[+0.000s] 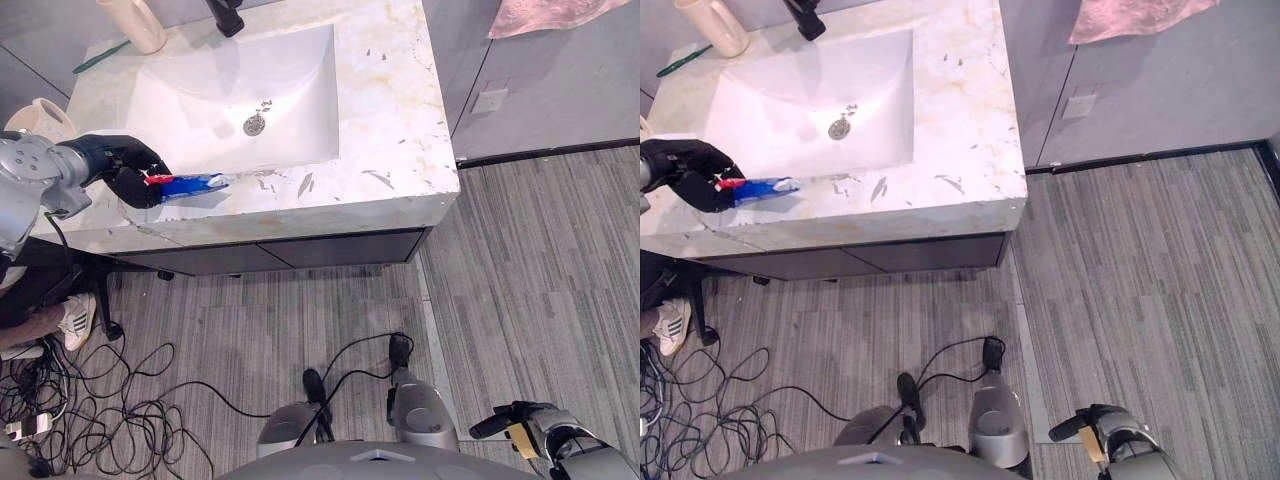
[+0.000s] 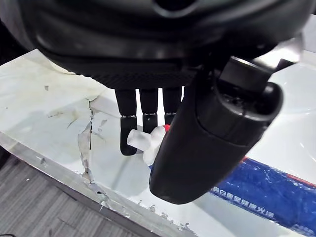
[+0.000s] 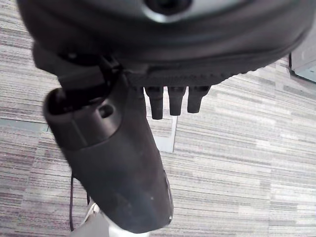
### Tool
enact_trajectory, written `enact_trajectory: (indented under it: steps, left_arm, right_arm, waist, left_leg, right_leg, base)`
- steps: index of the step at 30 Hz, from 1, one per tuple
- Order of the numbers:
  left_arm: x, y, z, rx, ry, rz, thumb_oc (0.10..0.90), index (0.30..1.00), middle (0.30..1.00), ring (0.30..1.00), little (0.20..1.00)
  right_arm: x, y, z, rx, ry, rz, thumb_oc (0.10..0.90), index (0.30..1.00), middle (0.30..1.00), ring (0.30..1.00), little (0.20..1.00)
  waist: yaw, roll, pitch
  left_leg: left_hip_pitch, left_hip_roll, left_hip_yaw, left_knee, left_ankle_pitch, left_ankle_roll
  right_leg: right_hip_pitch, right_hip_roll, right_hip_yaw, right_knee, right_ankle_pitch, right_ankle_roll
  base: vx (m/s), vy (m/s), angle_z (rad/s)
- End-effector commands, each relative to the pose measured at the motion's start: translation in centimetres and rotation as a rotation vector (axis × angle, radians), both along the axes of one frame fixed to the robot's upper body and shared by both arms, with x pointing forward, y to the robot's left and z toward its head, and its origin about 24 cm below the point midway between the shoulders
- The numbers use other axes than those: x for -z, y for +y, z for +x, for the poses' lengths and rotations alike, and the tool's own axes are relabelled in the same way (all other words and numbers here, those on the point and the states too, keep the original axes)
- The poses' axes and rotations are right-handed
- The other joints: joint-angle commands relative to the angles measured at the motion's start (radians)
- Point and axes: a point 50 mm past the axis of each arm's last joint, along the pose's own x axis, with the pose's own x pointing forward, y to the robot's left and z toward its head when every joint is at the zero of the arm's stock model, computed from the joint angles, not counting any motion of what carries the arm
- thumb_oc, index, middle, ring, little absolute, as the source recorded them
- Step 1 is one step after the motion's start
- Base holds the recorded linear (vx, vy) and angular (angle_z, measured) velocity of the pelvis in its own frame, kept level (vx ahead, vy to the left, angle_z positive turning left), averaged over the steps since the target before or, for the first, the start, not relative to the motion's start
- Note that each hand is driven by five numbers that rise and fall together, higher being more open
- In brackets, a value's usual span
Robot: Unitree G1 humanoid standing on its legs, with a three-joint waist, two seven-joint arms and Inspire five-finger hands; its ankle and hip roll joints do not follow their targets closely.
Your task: Organize the bathroom.
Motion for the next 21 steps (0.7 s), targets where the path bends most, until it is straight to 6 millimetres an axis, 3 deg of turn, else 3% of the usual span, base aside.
enact_trajectory:
  steps: [1,3,5,10,13,14,17,18,19,20,21]
  left_arm:
    - [-4.1,2.1,-1.1,-0.092,-0.173,-0.003,0.400,0.300,0.300,0.300,0.300]
    - [-3.9,2.0,-1.1,-0.097,-0.182,-0.075,0.400,0.300,0.300,0.300,0.300]
    - [-2.8,0.5,-0.7,-0.050,-0.185,-0.389,0.400,0.300,0.300,0.300,0.300]
    - [-1.2,-2.1,-0.4,0.002,-0.197,-0.608,0.400,0.300,0.300,0.300,0.300]
    - [0.2,-5.5,-0.6,0.075,-0.199,-0.769,0.400,0.300,0.300,0.300,0.300]
    - [0.2,-5.5,-0.6,0.075,-0.199,-0.771,0.400,0.300,0.300,0.300,0.300]
    - [1.0,-7.3,-0.9,0.116,-0.189,-0.829,0.400,0.300,0.300,0.300,0.300]
    - [1.1,-7.6,-1.0,0.120,-0.191,-0.836,0.400,0.300,0.300,0.300,0.300]
    - [1.1,-7.9,-1.2,0.129,-0.203,-0.850,0.400,0.300,0.300,0.300,0.300]
    - [1.1,-8.0,-1.2,0.130,-0.204,-0.854,0.400,0.300,0.300,0.300,0.300]
    - [1.2,-8.1,-1.3,0.134,-0.217,-0.863,0.400,0.300,0.300,0.300,0.300]
  right_arm:
    - [-0.5,-2.6,-3.6,0.060,0.106,-0.072,0.800,0.900,0.900,0.900,0.900]
    - [-0.4,-2.4,-3.6,0.062,0.106,-0.070,0.800,0.900,0.900,0.900,0.900]
    - [-0.2,-2.1,-3.7,0.083,0.090,-0.071,0.800,0.900,0.900,0.900,0.900]
    - [0.0,-1.9,-4.0,0.181,0.012,-0.087,0.800,0.900,0.900,0.900,0.900]
    - [-0.9,-3.2,-3.2,0.387,-0.185,-0.163,0.800,0.900,0.900,0.900,0.900]
    - [-0.9,-3.2,-3.2,0.389,-0.187,-0.165,0.800,0.900,0.900,0.900,0.900]
    - [-3.7,-6.5,-2.3,0.502,-0.340,-0.271,0.800,0.900,0.900,0.900,0.900]
    - [-5.1,-7.8,-1.8,0.532,-0.407,-0.318,0.800,0.900,0.900,0.900,0.900]
    - [-7.9,-10.1,-0.8,0.566,-0.518,-0.403,0.800,0.900,0.900,0.900,0.900]
    - [-8.4,-10.4,-0.6,0.566,-0.544,-0.428,0.800,0.900,0.900,0.900,0.900]
    - [-10.5,-11.7,0.0,0.578,-0.623,-0.496,0.800,0.900,0.900,0.900,0.900]
  waist:
    - [-0.004,-0.022,-0.060]
    - [-0.004,-0.025,-0.062]
    - [-0.002,-0.032,-0.066]
    - [-0.001,-0.041,-0.071]
    - [-0.008,-0.070,-0.086]
    - [-0.007,-0.071,-0.088]
    - [-0.018,-0.094,-0.105]
    - [-0.022,-0.100,-0.111]
    - [-0.033,-0.108,-0.115]
    - [-0.034,-0.110,-0.118]
    - [-0.041,-0.113,-0.121]
  left_leg:
    - [-0.120,0.033,-0.006,0.101,0.064,0.070]
    - [-0.116,0.031,-0.006,0.098,0.060,0.072]
    - [-0.108,0.033,-0.005,0.094,0.059,0.072]
    - [-0.099,0.033,-0.009,0.093,0.059,0.073]
    - [-0.075,0.043,-0.005,0.087,0.043,0.076]
    - [-0.077,0.043,-0.004,0.086,0.046,0.076]
    - [-0.059,0.051,-0.001,0.084,0.035,0.075]
    - [-0.053,0.053,0.001,0.081,0.033,0.075]
    - [-0.038,0.055,0.004,0.080,0.024,0.075]
    - [-0.040,0.055,0.006,0.078,0.027,0.075]
    - [-0.028,0.057,0.011,0.075,0.018,0.074]
  right_leg:
    - [-0.002,-0.043,0.109,-0.008,-0.044,0.070]
    - [-0.001,-0.042,0.109,-0.008,-0.045,0.071]
    - [0.003,-0.041,0.112,-0.008,-0.048,0.070]
    - [0.012,-0.036,0.116,-0.008,-0.050,0.070]
    - [0.028,-0.027,0.124,-0.008,-0.053,0.071]
    - [0.024,-0.027,0.126,-0.008,-0.050,0.070]
    - [0.036,-0.018,0.137,-0.008,-0.051,0.071]
    - [0.039,-0.015,0.141,-0.008,-0.052,0.071]
    - [0.049,-0.012,0.147,-0.008,-0.056,0.070]
    - [0.045,-0.011,0.150,-0.008,-0.053,0.069]
    - [0.052,-0.011,0.152,-0.008,-0.057,0.071]
  base:
    - [0.00,0.000,0.00]
    - [0.00,0.000,0.00]
    - [0.00,0.000,0.00]
    - [0.00,0.000,0.00]
    - [0.03,-0.053,0.02]
    - [0.04,-0.066,-0.02]
    - [0.04,-0.052,-0.04]
    - [0.06,-0.021,-0.13]
    - [0.04,-0.012,-0.20]
    - [0.05,0.005,-0.27]
    - [0.03,0.006,-0.22]
